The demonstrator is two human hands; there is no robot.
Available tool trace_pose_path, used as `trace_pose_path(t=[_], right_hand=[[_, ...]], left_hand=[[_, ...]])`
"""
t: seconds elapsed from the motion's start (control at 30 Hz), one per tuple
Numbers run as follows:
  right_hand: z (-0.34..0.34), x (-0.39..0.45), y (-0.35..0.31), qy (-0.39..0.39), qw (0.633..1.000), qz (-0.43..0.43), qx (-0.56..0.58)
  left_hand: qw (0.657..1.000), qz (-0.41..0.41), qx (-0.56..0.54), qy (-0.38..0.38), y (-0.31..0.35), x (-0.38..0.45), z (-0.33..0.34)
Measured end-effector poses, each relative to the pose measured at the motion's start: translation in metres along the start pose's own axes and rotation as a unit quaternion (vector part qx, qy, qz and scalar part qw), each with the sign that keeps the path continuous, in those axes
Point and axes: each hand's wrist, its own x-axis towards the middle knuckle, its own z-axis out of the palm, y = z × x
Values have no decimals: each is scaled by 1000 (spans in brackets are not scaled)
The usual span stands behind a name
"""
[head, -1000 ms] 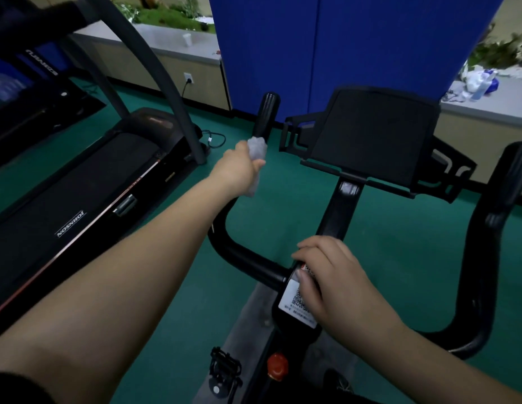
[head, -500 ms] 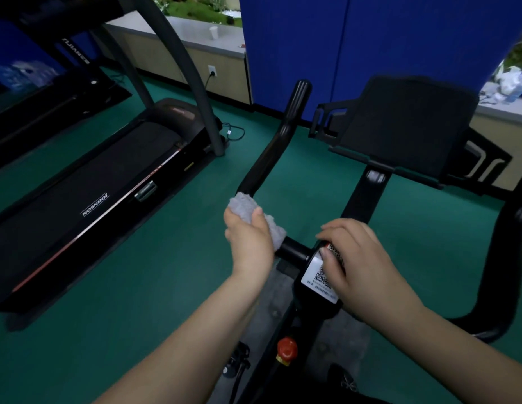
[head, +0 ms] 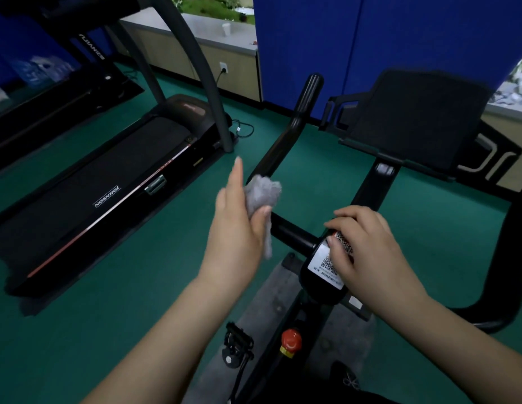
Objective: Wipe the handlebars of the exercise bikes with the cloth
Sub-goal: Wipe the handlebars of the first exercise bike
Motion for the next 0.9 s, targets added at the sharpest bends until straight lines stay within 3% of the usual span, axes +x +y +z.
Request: trace_pose_path(t=[0.07,0.13,0.2,0.27,0.4,0.53,0.63,0.77,0.9], right_hand=[[-1,-1,0,6,1000,4,-3],[-3,-2,0,3,1000,10,2],[-5,-3,2,-9,1000,11,11],[-6,-3,3,-20,1000,8,18],[-3,-4,5,-16,1000,11,24],[0,-3,6,0,1000,-1,22],[1,-2,8,13,1000,-10,20],[2,-2,8,14,999,-14,26],[1,-1,6,12,1000,-18,20]], left_hand=[[999,47,27,-7,6,16,-1],[988,81,126,-43,1,34,5],[942,153,276,-114,-8,46,11],[898,217,347,-162,-23,50,14],[915,224,287,-175,-28,41,17],[902,189,324,-215,-2,37,47],[906,179,284,-258,9,43,56],[881,242,224,-338,-11,56,35],[856,306,254,-329,-30,73,21]])
